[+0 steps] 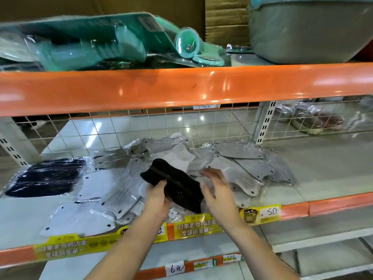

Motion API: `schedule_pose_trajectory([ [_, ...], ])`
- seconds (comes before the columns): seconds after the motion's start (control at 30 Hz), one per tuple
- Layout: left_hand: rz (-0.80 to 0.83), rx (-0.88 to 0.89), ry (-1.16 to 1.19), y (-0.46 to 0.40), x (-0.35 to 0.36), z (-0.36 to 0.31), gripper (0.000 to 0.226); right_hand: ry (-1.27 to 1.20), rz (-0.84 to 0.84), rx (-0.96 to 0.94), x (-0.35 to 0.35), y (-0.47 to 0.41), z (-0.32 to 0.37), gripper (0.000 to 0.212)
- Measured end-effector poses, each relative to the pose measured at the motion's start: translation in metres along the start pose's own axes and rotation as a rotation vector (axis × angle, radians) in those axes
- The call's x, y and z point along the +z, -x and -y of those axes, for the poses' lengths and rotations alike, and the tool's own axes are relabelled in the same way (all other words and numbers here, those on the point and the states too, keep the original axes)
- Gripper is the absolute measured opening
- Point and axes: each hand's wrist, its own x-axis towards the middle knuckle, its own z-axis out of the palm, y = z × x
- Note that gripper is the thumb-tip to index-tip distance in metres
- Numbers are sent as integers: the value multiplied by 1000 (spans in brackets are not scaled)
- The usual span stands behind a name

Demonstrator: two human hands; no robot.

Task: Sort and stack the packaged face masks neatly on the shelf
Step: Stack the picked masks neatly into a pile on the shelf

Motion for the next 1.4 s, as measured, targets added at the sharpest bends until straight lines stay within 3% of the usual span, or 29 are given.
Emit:
schedule_pose_trajectory([
  [0.1,33,-21,166,7,-1,-3,22,357,176,-183,25,4,13,58],
  [0.17,72,-4,201,9,-6,-8,26,470,210,-221,42,3,16,59],
  [0.3,87,97,111,-1,-25,-19,28,506,205,-175,65,-5,27,60],
  [0.47,84,210,-91,-7,-57,-46,19,531,230,-198,90,-18,50,44],
  [0.53,73,281,-223,-10,-72,-59,19,536,265,-189,101,-23,58,62],
  [0.57,26,349,-355,-15,-82,-65,25,532,265,-174,107,-26,62,66],
  [0.67,-165,646,-812,-20,-113,-86,75,482,249,-151,127,-33,79,58],
  [0.7,-196,828,-962,-19,-124,-95,78,480,274,-151,132,-36,89,57],
  [0.77,-99,1225,-1310,-27,-146,-110,71,504,333,-150,143,-41,107,56],
  [0.83,24,1436,-1609,-47,-171,-118,64,480,348,-152,157,-44,125,58],
  [0.97,-13,1493,-1697,-66,-210,-141,40,484,424,-230,193,-45,157,59],
  [1.1,-67,1460,-1717,-73,-239,-173,38,483,419,-285,230,-46,180,56],
  [1.4,-157,1158,-1873,-112,-307,-225,47,502,339,-313,312,-52,220,55],
])
